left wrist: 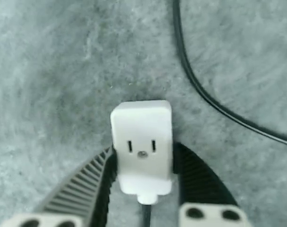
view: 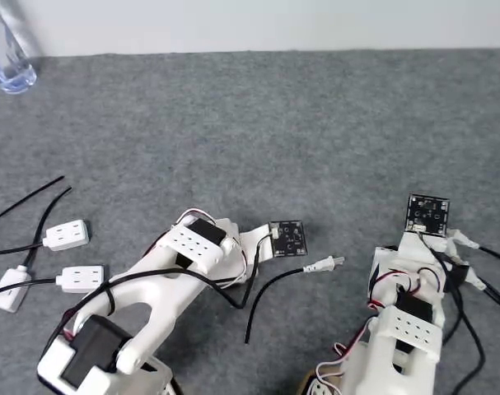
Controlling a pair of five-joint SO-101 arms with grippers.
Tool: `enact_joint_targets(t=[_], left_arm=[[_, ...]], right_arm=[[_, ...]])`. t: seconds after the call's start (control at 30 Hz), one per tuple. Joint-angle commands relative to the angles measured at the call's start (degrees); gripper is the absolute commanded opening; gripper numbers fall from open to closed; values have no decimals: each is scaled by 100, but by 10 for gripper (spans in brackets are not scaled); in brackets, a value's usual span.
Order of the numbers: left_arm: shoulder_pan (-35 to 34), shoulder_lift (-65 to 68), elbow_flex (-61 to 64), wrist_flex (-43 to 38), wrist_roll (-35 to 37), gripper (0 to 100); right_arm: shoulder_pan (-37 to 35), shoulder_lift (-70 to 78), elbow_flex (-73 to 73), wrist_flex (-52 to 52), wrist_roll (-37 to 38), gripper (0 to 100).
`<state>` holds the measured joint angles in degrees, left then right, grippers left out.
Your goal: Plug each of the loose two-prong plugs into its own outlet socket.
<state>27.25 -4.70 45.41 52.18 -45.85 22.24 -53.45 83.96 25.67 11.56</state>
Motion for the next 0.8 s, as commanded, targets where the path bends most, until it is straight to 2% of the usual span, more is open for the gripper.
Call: enact_joint_targets(t=[0.0,0.17,0.4,0.57,0.63,0.7,0.77], left_arm=[[18,0,-145,62,-185,24],[158,-62,-189,220,-211,12],[932,-18,-286,703,-695,12],[932,-62,-321,686,-659,18],[870,-62,-330,686,-343,63],[765,-44,-391,721,-18,163],[686,-62,-418,844,-88,257]], right_arm=[[-75,40,-396,-101,62,448],[-75,40,-396,-101,62,448],[-75,40,-396,-110,62,448],[-75,40,-396,-110,62,448],[-75,40,-396,-110,62,448],[-75,40,-396,-110,62,448],[-75,40,-396,-110,62,448]])
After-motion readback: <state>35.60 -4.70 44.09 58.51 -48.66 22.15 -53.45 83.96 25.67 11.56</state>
